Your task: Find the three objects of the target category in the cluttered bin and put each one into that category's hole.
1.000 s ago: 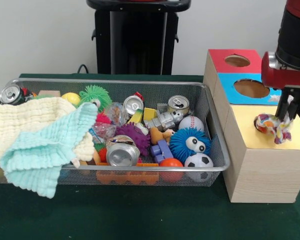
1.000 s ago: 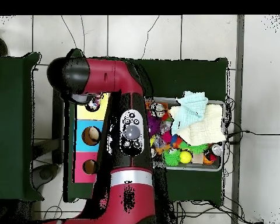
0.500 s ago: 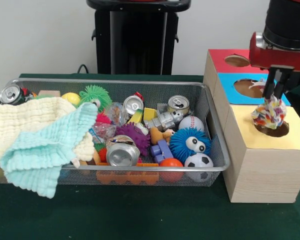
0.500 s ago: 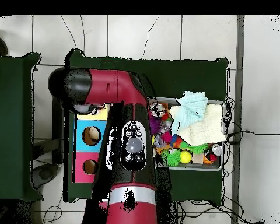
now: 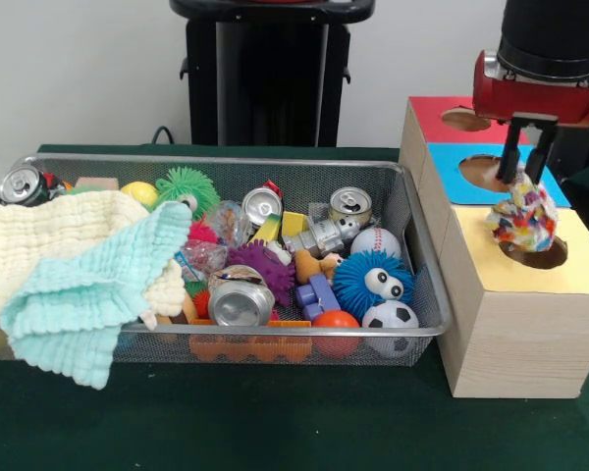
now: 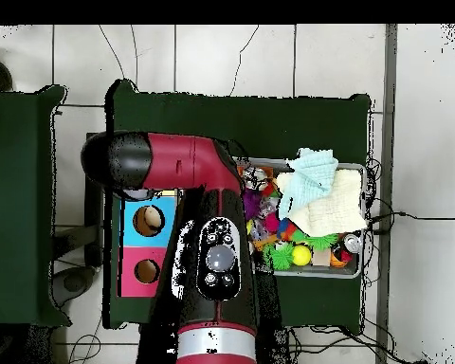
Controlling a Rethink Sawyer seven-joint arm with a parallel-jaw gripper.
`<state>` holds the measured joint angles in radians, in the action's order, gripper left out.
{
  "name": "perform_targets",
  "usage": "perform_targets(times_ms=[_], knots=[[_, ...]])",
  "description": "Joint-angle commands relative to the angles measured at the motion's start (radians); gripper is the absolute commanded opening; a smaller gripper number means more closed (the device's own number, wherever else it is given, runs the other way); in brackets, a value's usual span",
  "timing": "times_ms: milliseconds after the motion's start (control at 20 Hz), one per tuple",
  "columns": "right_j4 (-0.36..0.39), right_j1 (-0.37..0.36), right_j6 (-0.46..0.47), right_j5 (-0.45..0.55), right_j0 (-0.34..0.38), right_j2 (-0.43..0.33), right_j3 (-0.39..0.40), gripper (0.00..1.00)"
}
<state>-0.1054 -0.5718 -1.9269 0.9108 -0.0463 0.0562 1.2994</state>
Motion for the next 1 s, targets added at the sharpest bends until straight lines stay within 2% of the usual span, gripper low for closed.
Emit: perform_targets(times_ms=[50,850,1000], knots=[[0.016,0.004,-0.124,-0.064,0.006,-0.026,0.156,1.00],[0.023,-0.002,-0.169,-0.122,-0.018,-0.003,0.175,1.00],[0.014,-0.002,-0.163,-0.109,-0.011,-0.004,0.166,1.00]])
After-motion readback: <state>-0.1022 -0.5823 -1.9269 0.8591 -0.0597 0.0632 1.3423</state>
